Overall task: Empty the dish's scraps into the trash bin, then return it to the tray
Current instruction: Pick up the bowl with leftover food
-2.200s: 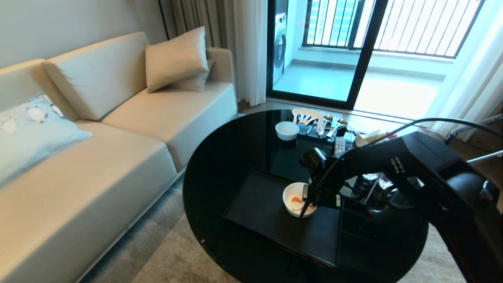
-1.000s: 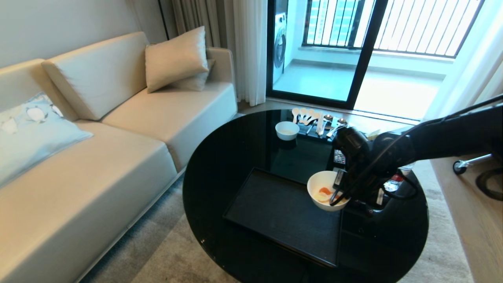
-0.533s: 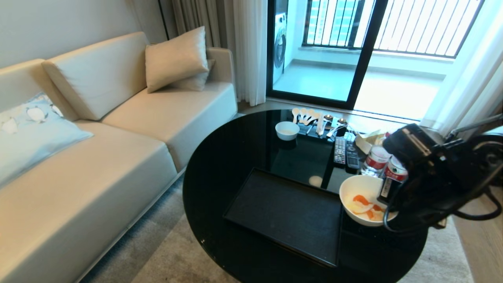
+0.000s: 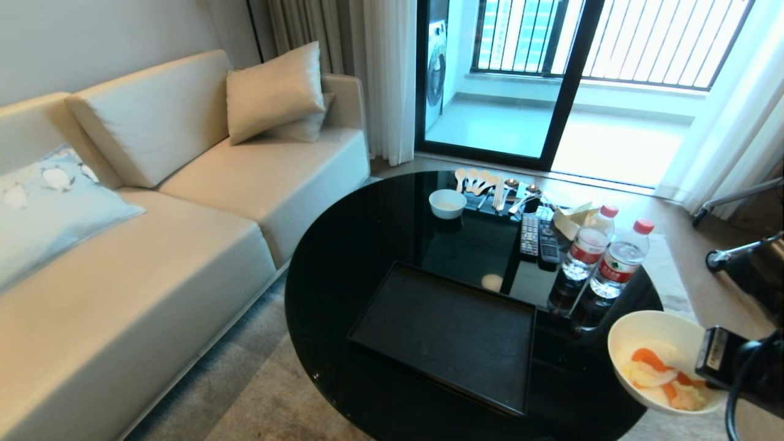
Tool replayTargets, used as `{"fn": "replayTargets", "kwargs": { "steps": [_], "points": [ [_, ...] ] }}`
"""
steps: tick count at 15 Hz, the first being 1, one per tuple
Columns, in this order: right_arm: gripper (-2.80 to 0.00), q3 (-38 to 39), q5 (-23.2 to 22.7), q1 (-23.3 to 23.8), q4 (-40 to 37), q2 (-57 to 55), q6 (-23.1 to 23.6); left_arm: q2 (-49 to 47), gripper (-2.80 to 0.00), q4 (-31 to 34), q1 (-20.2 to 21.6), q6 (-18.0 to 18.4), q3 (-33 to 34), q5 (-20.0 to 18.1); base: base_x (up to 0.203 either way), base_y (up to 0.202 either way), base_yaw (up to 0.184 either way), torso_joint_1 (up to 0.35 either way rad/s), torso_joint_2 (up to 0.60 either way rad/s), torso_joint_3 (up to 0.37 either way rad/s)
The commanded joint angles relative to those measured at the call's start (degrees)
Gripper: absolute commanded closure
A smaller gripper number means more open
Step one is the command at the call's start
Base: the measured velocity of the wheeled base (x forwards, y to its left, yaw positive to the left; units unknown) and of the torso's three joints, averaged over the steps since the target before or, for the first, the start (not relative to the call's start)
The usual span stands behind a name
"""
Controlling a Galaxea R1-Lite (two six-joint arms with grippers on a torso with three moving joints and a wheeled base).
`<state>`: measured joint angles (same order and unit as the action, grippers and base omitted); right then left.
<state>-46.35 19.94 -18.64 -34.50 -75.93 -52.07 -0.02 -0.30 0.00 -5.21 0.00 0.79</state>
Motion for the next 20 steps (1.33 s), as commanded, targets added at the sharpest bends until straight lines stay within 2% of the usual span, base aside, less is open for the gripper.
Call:
{"fn": "replayTargets", "kwargs": {
  "steps": [1,7,9,11,13,15,18,20],
  "points": [
    [0.0,4.87,0.07,0.9,-0.14,5.49,-0.4,0.02,0.0,-0.05,0.0,-0.07,0.0,0.0,0.0,0.0,0.0,0.0,0.0,0.0],
    [0.0,11.99,-0.08,2.1,1.65,9.29,-0.76,0.02,0.0,-0.05,0.0,-0.07,0.0,0.0,0.0,0.0,0.0,0.0,0.0,0.0],
    [0.0,15.6,-0.18,2.29,4.45,10.08,-0.63,0.02,0.0,-0.05,0.0,-0.07,0.0,0.0,0.0,0.0,0.0,0.0,0.0,0.0],
    [0.0,20.28,-1.56,2.24,10.38,10.26,-0.15,0.02,0.0,-0.05,0.0,-0.07,0.0,0.0,0.0,0.0,0.0,0.0,0.0,0.0],
    [0.0,23.12,-3.92,2.28,16.41,11.24,3.92,0.02,0.0,-0.05,0.0,-0.07,0.0,0.0,0.0,0.0,0.0,0.0,0.0,0.0],
    [0.0,23.91,-4.29,2.29,19.99,11.53,7.04,0.02,0.0,-0.05,0.0,-0.07,0.0,0.0,0.0,0.0,0.0,0.0,0.0,0.0],
    [0.0,27.12,-4.86,2.34,23.56,11.1,9.9,0.02,0.0,-0.05,0.0,-0.07,0.0,0.0,0.0,0.0,0.0,0.0,0.0,0.0],
    [0.0,27.75,-5.43,2.47,23.71,11.47,10.05,0.02,0.0,-0.05,0.0,-0.07,0.0,0.0,0.0,0.0,0.0,0.0,0.0,0.0]
  ]
}}
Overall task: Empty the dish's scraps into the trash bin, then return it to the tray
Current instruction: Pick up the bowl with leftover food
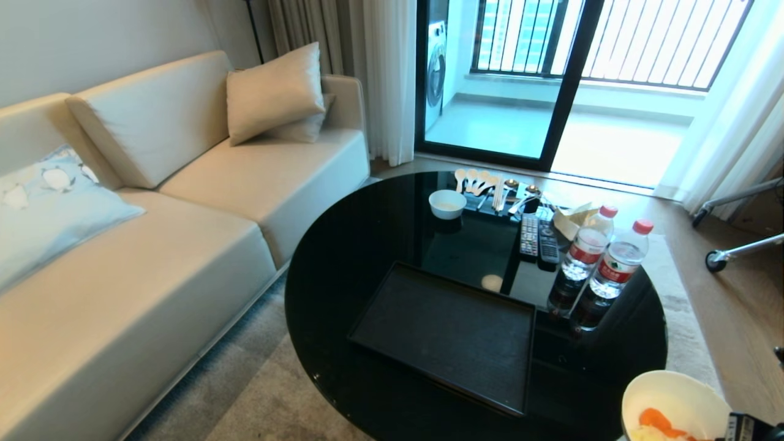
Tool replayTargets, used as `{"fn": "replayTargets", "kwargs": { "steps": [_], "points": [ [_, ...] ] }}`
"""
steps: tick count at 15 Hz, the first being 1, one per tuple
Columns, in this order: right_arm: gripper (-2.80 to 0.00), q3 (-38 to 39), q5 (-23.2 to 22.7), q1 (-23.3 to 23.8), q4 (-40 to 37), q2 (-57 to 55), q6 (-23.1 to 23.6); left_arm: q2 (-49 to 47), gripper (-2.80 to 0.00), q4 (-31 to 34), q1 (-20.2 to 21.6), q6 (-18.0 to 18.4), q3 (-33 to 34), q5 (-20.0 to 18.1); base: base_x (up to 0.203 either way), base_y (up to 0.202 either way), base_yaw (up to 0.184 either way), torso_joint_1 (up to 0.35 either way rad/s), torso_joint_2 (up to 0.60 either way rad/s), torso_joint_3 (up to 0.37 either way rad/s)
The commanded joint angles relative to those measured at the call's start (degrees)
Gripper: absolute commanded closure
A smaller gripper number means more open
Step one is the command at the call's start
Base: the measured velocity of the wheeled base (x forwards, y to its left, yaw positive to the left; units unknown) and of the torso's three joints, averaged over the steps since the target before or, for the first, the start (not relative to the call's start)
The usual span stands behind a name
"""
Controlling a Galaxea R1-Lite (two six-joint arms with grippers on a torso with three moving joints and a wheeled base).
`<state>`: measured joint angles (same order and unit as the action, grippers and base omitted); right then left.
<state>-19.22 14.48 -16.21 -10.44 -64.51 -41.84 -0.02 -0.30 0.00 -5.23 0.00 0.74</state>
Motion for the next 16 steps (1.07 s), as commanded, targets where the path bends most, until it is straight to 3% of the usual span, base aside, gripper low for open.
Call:
{"fn": "replayTargets", "kwargs": {
  "steps": [1,16],
  "points": [
    [0.0,0.7,0.02,0.04,-1.16,0.61,-0.17,0.02,0.0,-0.05,0.0,-0.04,0.0,0.05,0.0,0.0,0.0,0.0,0.0,0.0],
    [0.0,-0.46,0.28,-0.05,-2.83,1.14,0.09,0.02,0.0,-0.05,0.0,-0.04,0.0,0.05,0.0,0.0,0.0,0.0,0.0,0.0]
  ]
}}
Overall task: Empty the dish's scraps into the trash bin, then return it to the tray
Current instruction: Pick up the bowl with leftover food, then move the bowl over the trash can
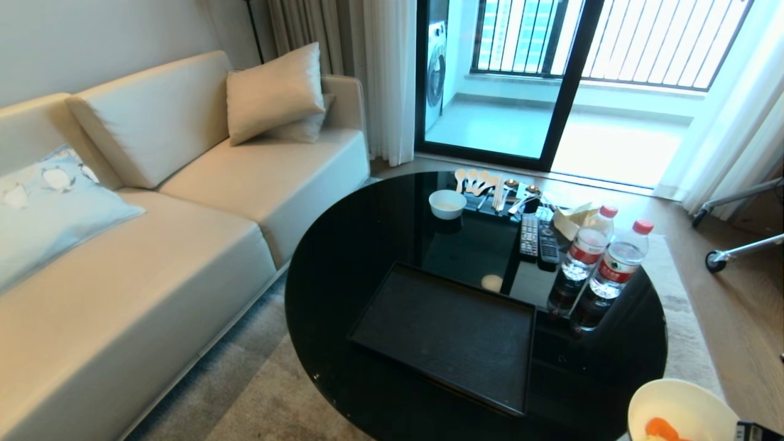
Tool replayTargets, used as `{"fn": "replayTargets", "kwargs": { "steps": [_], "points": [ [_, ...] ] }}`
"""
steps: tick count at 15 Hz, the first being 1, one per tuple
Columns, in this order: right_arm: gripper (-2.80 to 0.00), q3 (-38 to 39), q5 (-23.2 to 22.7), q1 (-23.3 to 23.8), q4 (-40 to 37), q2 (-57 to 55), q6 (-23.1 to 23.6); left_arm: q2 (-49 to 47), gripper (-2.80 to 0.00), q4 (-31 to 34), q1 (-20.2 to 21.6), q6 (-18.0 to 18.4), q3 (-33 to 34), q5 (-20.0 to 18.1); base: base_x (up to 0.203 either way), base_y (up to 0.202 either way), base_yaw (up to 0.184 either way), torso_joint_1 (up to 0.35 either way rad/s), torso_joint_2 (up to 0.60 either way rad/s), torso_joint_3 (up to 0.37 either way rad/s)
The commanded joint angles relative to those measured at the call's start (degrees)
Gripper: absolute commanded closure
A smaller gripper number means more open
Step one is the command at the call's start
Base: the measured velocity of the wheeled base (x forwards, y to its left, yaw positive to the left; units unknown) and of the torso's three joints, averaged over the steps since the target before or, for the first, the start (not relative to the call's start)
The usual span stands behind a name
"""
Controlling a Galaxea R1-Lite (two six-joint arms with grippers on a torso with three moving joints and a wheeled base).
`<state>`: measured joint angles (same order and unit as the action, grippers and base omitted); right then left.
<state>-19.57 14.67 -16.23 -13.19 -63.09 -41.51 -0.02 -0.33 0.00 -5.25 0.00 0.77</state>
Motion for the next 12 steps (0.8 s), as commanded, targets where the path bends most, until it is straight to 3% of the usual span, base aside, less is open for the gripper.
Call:
{"fn": "replayTargets", "kwargs": {
  "steps": [1,12],
  "points": [
    [0.0,-0.12,0.1,0.04,-0.08,-0.38,-0.24,0.02,0.0,-0.03,0.0,-0.02,0.0,0.03,0.0,0.0,0.0,0.0,0.0,0.0],
    [0.0,-0.56,0.1,-1.53,0.18,-0.73,-0.41,0.02,0.0,-0.03,0.0,-0.02,0.0,0.03,0.0,0.0,0.0,0.0,0.0,0.0]
  ]
}}
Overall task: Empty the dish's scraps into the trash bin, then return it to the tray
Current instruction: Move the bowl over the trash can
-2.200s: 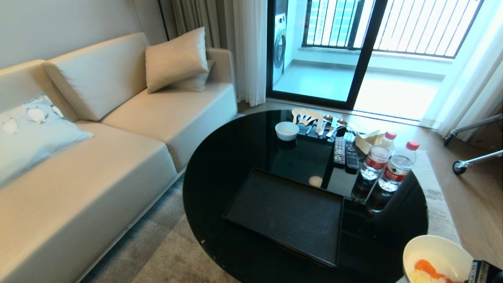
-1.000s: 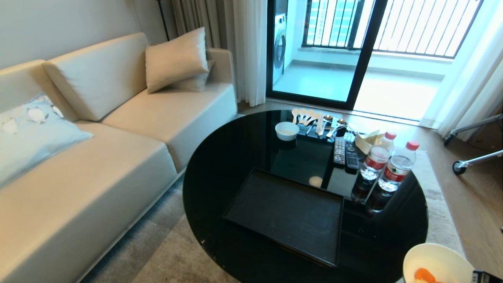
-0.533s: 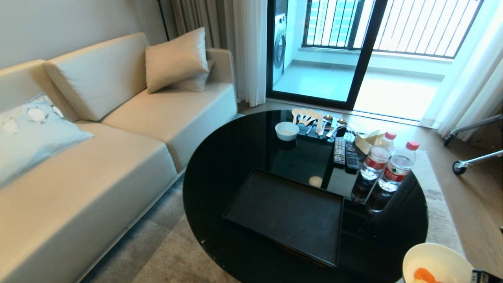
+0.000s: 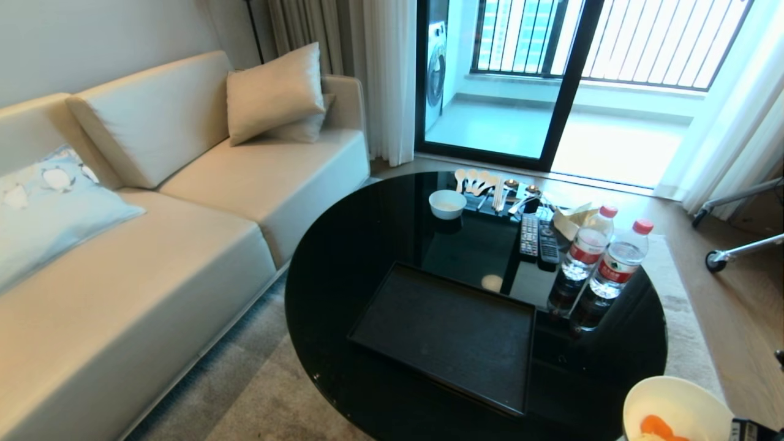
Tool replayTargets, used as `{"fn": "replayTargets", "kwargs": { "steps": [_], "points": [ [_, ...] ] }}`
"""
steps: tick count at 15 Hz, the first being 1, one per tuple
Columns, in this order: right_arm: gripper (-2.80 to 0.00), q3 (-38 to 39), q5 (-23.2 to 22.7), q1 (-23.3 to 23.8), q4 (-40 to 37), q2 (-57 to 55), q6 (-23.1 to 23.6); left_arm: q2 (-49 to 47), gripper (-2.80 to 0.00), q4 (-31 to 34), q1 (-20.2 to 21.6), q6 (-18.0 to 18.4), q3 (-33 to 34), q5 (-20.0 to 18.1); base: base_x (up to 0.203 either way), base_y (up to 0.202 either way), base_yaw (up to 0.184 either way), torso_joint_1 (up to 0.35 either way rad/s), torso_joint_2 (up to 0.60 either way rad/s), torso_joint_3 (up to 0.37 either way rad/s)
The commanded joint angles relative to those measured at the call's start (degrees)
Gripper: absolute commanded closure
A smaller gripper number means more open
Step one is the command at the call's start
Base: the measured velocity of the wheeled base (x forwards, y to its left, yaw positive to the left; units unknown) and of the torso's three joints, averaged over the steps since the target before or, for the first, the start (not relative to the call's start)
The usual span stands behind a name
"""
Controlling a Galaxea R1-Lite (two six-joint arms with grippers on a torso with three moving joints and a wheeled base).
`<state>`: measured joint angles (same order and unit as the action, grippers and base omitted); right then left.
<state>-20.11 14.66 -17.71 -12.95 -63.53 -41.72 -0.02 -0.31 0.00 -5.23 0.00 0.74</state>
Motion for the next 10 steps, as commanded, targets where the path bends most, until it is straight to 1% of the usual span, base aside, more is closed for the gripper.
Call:
{"fn": "replayTargets", "kwargs": {
  "steps": [1,10],
  "points": [
    [0.0,-0.01,0.1,-0.04,0.1,-0.57,-0.2,0.02,0.0,-0.04,0.0,-0.04,0.0,0.05,0.0,0.0,0.0,0.0,0.0,0.0],
    [0.0,-0.8,0.02,-0.04,0.21,-0.99,-0.29,0.02,0.0,-0.04,0.0,-0.04,0.0,0.05,0.0,0.0,0.0,0.0,0.0,0.0]
  ]
}}
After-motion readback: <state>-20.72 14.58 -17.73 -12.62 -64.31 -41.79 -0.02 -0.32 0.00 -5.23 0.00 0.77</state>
